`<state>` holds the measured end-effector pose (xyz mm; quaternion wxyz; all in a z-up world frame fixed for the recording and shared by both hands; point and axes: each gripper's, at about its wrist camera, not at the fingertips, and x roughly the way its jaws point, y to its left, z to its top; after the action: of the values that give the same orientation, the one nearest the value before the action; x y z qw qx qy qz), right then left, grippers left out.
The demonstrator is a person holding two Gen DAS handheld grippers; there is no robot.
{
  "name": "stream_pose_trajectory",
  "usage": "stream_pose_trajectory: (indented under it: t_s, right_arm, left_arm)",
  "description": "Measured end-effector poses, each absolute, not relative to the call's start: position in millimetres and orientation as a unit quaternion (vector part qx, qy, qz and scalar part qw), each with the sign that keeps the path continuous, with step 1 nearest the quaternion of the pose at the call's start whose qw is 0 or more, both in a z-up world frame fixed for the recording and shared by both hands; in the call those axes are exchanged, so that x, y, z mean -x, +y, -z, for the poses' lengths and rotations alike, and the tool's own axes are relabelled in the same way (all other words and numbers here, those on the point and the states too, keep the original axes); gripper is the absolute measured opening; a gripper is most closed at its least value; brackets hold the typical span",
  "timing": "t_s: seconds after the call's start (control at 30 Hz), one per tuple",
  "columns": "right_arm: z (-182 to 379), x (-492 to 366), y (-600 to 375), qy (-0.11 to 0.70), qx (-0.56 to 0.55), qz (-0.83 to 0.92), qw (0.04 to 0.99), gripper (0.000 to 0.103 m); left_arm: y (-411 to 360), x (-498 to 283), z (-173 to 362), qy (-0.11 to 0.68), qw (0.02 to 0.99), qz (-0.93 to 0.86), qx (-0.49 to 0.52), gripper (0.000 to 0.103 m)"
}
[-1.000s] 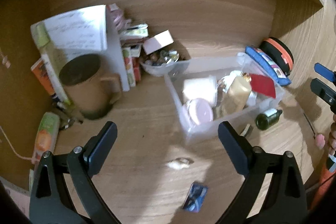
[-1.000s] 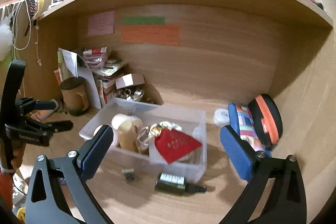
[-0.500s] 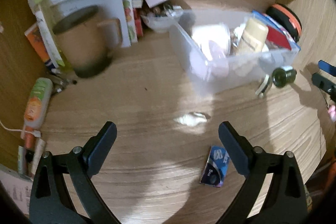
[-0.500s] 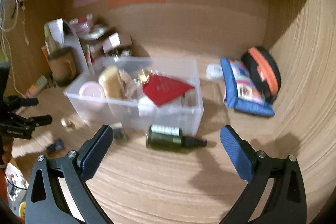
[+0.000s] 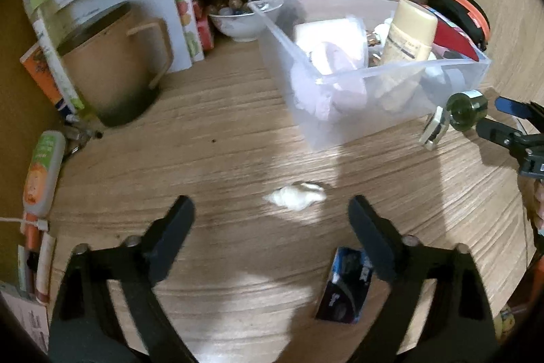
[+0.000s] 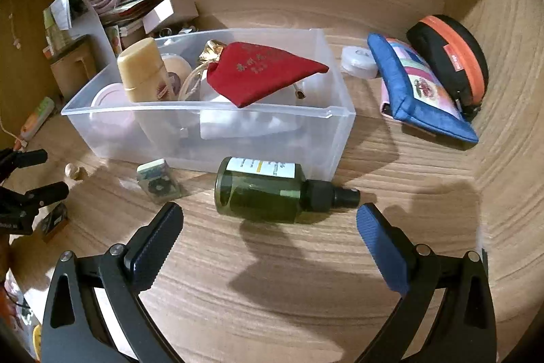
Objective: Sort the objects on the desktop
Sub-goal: 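Move the right tool down to the green glass bottle beside the bin, then close the right tool around the green bottle and lift it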
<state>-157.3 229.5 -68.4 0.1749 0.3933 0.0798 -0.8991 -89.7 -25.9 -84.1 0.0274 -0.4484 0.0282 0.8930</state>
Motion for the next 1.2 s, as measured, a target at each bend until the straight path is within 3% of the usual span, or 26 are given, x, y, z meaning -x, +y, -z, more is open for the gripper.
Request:
stream_pose_trajectory:
  t_s: [0.17, 0.37, 0.5, 0.6, 1.03, 1.07, 1.2]
  right_arm:
    - [65.5, 159.7, 223.4, 0.098, -0.375, 0.906, 0.169, 0.100]
    - [65.4, 166.1, 217.4, 0.112, -0.371, 0.905, 0.174, 0.092]
    - [74.3, 174.5, 217.7, 0.099, -0.397, 0.893, 0.188, 0.079]
    - [74.4, 172.4, 215.9, 0.100, -0.395, 0.892, 0.194, 0.075]
    - [56.6, 156.2, 226.0, 0.071, -0.367, 0.903, 0.210, 0.074]
    - [54.2, 154.2, 227.3, 0.071, -0.364, 0.904, 0.211, 0.058]
    - [53.0, 155.7, 230.7, 0.071, -0.373, 0.899, 0.217, 0.055]
  left_arm:
    - [-21.8, 100.4, 90.7, 0.031, 0.041, -0.885, 0.462, 0.061]
    - [-23.9, 102.5, 95.5, 0.021, 0.035, -0.889, 0.456, 0.054]
    - [-24.6, 100.9, 97.8, 0.016, 0.033, -0.891, 0.453, 0.049]
    - [-22.2, 100.6, 98.7, 0.017, 0.035, -0.892, 0.451, 0.040]
    - [-26.7, 86.5, 91.7, 0.006, 0.028, -0.901, 0.434, 0.040]
    - [-26.7, 85.3, 90.0, 0.004, 0.026, -0.902, 0.432, 0.040]
    - [-29.7, 83.1, 80.9, -0.010, 0.030, -0.907, 0.420, 0.040]
